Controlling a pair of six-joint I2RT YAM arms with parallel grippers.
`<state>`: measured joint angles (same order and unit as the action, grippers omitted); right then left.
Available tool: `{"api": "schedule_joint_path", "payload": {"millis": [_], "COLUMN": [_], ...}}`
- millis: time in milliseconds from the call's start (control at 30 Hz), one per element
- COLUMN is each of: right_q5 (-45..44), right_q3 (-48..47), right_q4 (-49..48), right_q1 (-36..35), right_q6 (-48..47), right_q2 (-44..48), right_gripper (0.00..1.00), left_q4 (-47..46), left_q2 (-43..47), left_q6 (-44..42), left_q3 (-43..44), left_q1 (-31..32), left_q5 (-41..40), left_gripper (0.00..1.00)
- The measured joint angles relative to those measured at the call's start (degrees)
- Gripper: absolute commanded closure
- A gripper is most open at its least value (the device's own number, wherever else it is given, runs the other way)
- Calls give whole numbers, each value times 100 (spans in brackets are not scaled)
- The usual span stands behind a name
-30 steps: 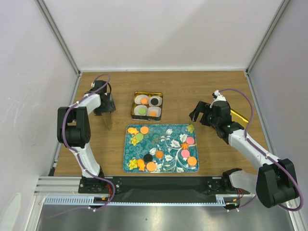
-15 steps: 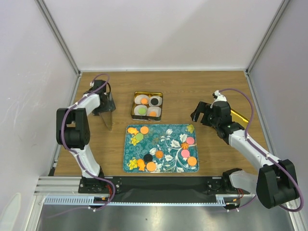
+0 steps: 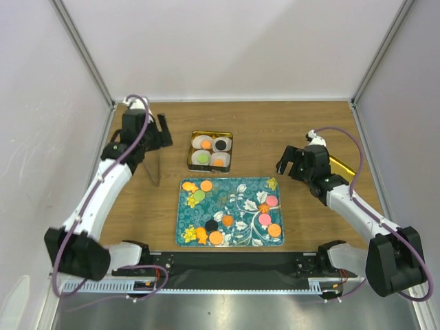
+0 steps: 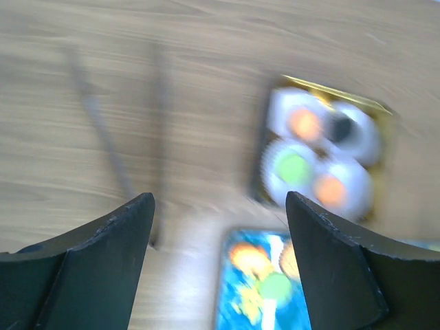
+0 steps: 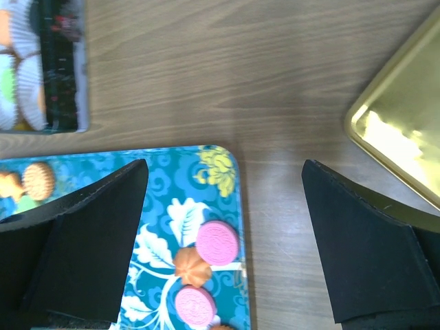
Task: Pack the cookies
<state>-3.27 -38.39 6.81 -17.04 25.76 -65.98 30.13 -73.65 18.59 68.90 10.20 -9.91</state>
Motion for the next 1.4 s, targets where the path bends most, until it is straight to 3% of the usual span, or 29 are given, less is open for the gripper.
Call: {"api": "schedule_joint_path", "payload": {"millis": [267, 500, 733, 933, 1267, 1400], "right_q5": [-662, -942, -920, -750, -625, -638], "right_q3": [-365, -654, -654, -654, -780, -1027], "right_q4": [774, 1775, 2293, 2258, 1777, 1572], "right_q1": [334, 1373, 2535, 3198, 3530, 3554], "right_q6": [90, 361, 544, 581, 573, 570], "right_q2": [-120, -52, -7, -702, -2135, -2435], "right_gripper": [3, 7, 16, 23, 35, 46], "left_q4": [-9, -92, -111, -151, -129, -131], "left_q2": [1694, 2444, 2769, 2909, 3027, 3032], "left_q6": [46, 140, 90, 26, -17, -20], "left_q3": [-1316, -1941, -2188, -2402, -2514, -2514], "left_q1": [1613, 2498, 2549, 2549, 2549, 2549], "left_q5": [892, 1593, 2002, 2111, 2103, 2100], "left_gripper": [18, 18, 18, 18, 17, 17]}}
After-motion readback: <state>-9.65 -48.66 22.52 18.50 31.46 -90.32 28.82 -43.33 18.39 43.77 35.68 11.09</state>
